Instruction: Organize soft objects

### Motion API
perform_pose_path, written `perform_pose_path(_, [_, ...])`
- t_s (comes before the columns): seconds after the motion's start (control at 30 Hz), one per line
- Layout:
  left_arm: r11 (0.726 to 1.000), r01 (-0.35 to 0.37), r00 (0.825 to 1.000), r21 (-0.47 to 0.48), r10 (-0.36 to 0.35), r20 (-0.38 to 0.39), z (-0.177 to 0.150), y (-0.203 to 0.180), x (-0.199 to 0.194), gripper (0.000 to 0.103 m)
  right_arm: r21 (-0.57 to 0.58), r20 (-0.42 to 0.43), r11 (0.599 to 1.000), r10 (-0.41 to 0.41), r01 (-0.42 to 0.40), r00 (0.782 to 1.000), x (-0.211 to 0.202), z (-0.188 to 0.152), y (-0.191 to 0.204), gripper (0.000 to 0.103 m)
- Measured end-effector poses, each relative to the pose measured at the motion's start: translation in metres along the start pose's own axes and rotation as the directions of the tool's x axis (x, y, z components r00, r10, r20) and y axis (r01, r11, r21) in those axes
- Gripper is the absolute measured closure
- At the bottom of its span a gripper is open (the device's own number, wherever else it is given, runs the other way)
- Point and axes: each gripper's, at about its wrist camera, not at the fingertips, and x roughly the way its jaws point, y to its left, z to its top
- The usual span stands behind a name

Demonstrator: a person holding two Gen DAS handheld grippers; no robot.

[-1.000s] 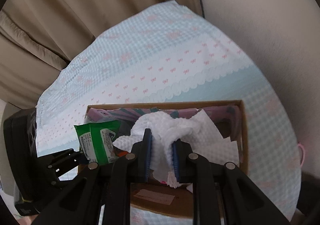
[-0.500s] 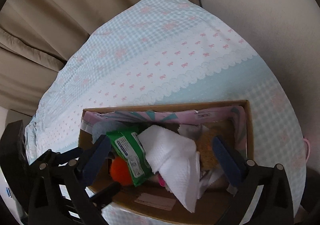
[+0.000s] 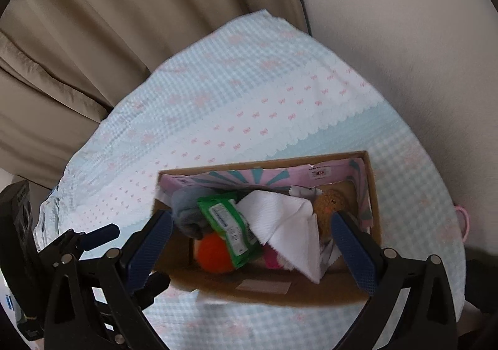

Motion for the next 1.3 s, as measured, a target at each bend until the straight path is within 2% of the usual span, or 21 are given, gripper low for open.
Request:
perform_pose_path(0.23, [1.000, 0.013, 0.989, -0.002, -0.013, 0.145, -0.016, 0.016, -0.106, 0.000, -0.029, 0.129, 0.999, -0.039, 0.043, 0.991, -0.096, -0.015, 0.056, 0.002])
perform_pose_path(0.3, [1.000, -0.001, 0.980, 0.003, 0.000, 0.198, -0.024, 0.023, -0.142, 0.000, -0.038, 0.167, 0.997, -0.055, 0.062, 0.984, -0.122, -0.022, 0.073, 0.002])
perform_pose_path(0.43, [1.000, -0.022, 0.950, -0.020, 0.027, 0.310, -0.045, 0.043, -0.213, 0.000, -0.062, 0.264, 0.992, -0.094, 0.114, 0.960, -0.179, -0.043, 0.114, 0.002])
perform_pose_path(0.5, [0.999, -0.026, 0.926, -0.047, 0.042, 0.376, -0.058, 0.056, -0.249, 0.000, -0.066, 0.304, 0.988, -0.110, 0.136, 0.946, -0.206, -0.055, 0.136, 0.002])
perform_pose_path(0.53, [0.998, -0.029, 0.904, -0.061, 0.052, 0.424, -0.067, 0.063, -0.273, 0.000, -0.063, 0.333, 0.987, -0.116, 0.145, 0.936, -0.217, -0.061, 0.144, 0.002])
perform_pose_path(0.57, [0.997, -0.035, 0.890, -0.067, 0.061, 0.451, -0.073, 0.069, -0.287, 0.000, -0.064, 0.367, 0.985, -0.124, 0.158, 0.922, -0.231, -0.069, 0.155, 0.002])
perform_pose_path(0.7, [0.991, -0.116, 0.821, -0.070, 0.136, 0.554, -0.102, 0.083, -0.341, 0.000, -0.067, 0.460, 0.977, -0.149, 0.201, 0.876, -0.265, -0.094, 0.185, 0.002])
perform_pose_path(0.83, [0.988, -0.144, 0.795, -0.056, 0.149, 0.588, -0.121, 0.089, -0.366, 0.000, -0.072, 0.550, 0.964, -0.176, 0.256, 0.816, -0.288, -0.118, 0.211, 0.002])
perform_pose_path(0.97, [0.989, -0.131, 0.767, -0.065, 0.143, 0.626, -0.139, 0.096, -0.384, 0.000, -0.075, 0.600, 0.956, -0.182, 0.282, 0.779, -0.296, -0.138, 0.230, 0.002])
perform_pose_path(1.03, [0.989, -0.132, 0.756, -0.068, 0.145, 0.639, -0.147, 0.096, -0.389, 0.000, -0.073, 0.611, 0.954, -0.188, 0.291, 0.769, -0.298, -0.145, 0.235, 0.002])
perform_pose_path(1.17, [0.989, -0.135, 0.747, -0.068, 0.147, 0.649, -0.158, 0.095, -0.395, 0.000, -0.066, 0.621, 0.953, -0.194, 0.297, 0.759, -0.299, -0.156, 0.240, 0.002])
perform_pose_path(1.3, [0.990, -0.127, 0.746, -0.068, 0.140, 0.651, -0.162, 0.094, -0.396, 0.000, -0.046, 0.624, 0.950, -0.214, 0.308, 0.752, -0.303, -0.161, 0.240, 0.002])
